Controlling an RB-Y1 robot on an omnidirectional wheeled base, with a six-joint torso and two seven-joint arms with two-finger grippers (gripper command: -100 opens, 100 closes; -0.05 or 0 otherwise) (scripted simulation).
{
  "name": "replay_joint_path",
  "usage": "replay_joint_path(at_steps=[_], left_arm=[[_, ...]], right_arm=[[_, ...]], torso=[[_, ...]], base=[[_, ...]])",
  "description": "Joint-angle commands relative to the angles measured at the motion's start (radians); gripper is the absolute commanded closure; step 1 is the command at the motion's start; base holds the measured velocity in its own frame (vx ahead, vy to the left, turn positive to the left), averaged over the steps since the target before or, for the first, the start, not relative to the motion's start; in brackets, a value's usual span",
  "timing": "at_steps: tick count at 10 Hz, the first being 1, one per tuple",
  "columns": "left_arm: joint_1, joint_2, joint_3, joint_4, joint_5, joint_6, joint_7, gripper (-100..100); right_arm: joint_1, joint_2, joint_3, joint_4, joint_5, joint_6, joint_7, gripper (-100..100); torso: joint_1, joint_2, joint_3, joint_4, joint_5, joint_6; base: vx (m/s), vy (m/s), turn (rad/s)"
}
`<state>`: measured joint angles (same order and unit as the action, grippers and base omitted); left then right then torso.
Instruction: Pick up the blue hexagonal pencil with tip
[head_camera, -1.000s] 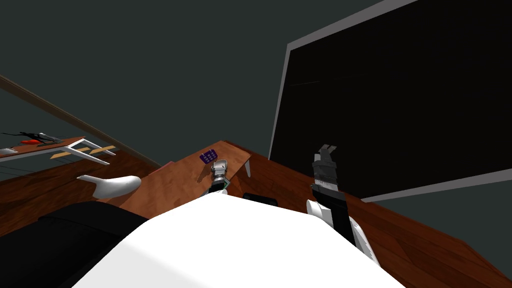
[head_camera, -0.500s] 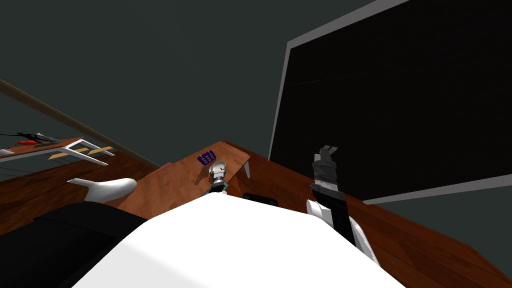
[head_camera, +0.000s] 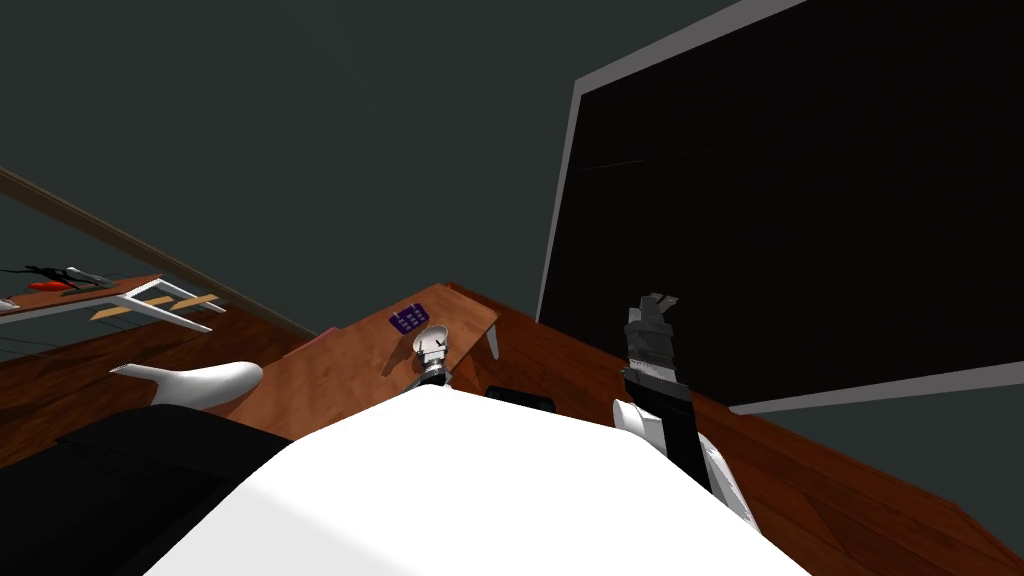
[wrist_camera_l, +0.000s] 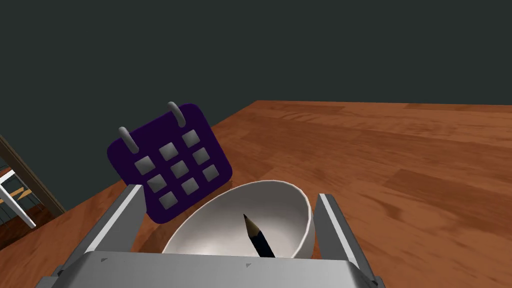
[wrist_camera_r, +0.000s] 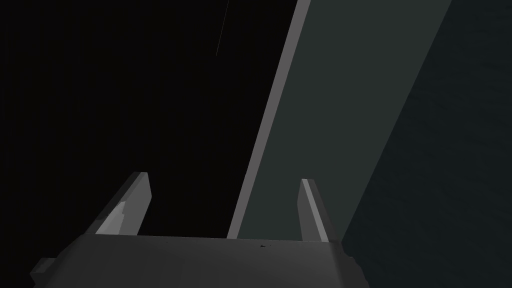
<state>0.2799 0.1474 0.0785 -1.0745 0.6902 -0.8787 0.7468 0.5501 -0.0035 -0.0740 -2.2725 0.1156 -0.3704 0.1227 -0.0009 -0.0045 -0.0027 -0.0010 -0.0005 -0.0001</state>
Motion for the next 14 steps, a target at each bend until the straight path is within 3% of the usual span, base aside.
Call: replay_joint_path(at_steps=[1,4,7,8,14], left_arm=[[-0.016,-0.002,0.009,0.05,0.024,-0.011,0.032,-100],[-0.031,-0.002,0.017,0.106,0.043,-0.019,0.06,-100],[-0.074,0.0,0.04,0.214,0.095,-0.041,0.134,-100],[-0.074,0.0,0.04,0.227,0.095,-0.041,0.134,-100],[-0.132,0.007,0.072,0.388,0.161,-0.065,0.234,-100]], right_arm=[[0.0,0.0,0.0,0.0,0.0,0.0,0.0,0],[0.0,0.0,0.0,0.0,0.0,0.0,0.0,0],[0.0,0.0,0.0,0.0,0.0,0.0,0.0,0],[0.0,0.0,0.0,0.0,0.0,0.0,0.0,0],[0.0,0.0,0.0,0.0,0.0,0.0,0.0,0]], torso=[[0.0,0.0,0.0,0.0,0.0,0.0],[-0.001,0.001,0.001,0.0,0.0,0.0],[-0.001,0.0,0.0,0.0,0.0,0.0],[-0.001,0.0,0.0,0.0,0.0,0.0],[0.0,0.001,0.0,0.0,0.0,0.0]], base=[[0.071,-0.024,0.002],[0.045,-0.02,0.003],[0.067,-0.028,0.005],[0.061,-0.023,0.004],[0.06,-0.017,0.005]])
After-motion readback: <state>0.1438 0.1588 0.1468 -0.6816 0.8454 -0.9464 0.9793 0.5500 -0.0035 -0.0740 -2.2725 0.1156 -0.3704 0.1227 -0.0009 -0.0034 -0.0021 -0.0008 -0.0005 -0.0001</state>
